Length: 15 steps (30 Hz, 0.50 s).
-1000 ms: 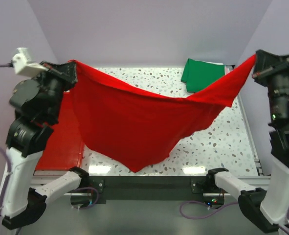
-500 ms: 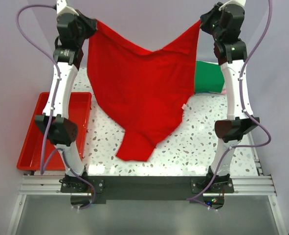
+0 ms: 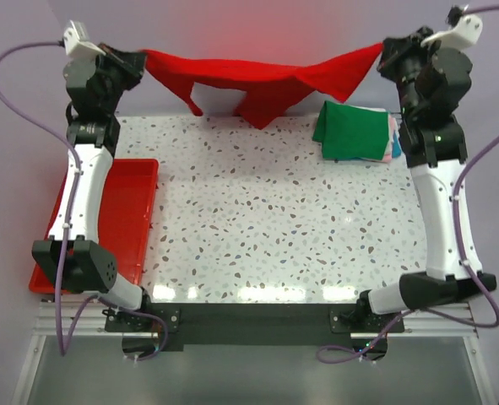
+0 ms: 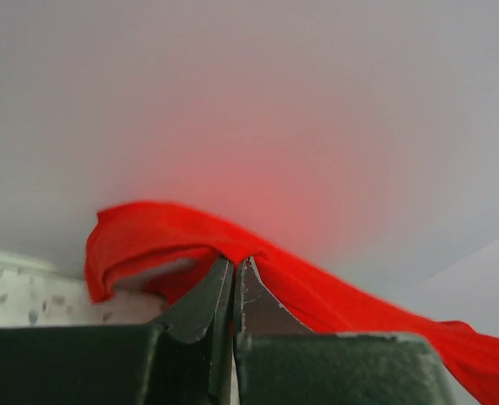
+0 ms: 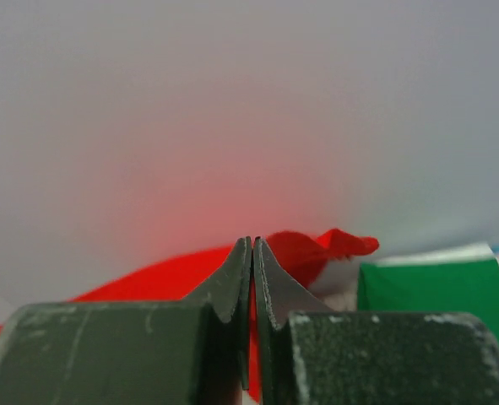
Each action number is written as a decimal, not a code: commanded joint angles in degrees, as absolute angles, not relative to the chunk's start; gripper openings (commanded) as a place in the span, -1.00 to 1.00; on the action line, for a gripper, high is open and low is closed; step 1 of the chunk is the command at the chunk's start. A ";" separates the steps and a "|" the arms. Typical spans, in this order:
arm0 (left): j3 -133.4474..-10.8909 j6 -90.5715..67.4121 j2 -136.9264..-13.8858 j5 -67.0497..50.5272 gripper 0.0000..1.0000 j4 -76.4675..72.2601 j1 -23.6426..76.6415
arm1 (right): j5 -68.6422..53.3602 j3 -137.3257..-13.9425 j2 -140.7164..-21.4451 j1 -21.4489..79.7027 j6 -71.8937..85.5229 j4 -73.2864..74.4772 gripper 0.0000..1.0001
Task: Fold and stack the t-shirts
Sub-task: Flatten the tshirt out
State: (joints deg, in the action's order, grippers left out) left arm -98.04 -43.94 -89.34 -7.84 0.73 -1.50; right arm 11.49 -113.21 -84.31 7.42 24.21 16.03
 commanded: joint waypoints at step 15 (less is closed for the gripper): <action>-24.28 -49.12 -49.27 1.65 -1.00 11.94 7.03 | 8.62 -35.10 -29.20 7.12 46.31 45.93 -1.00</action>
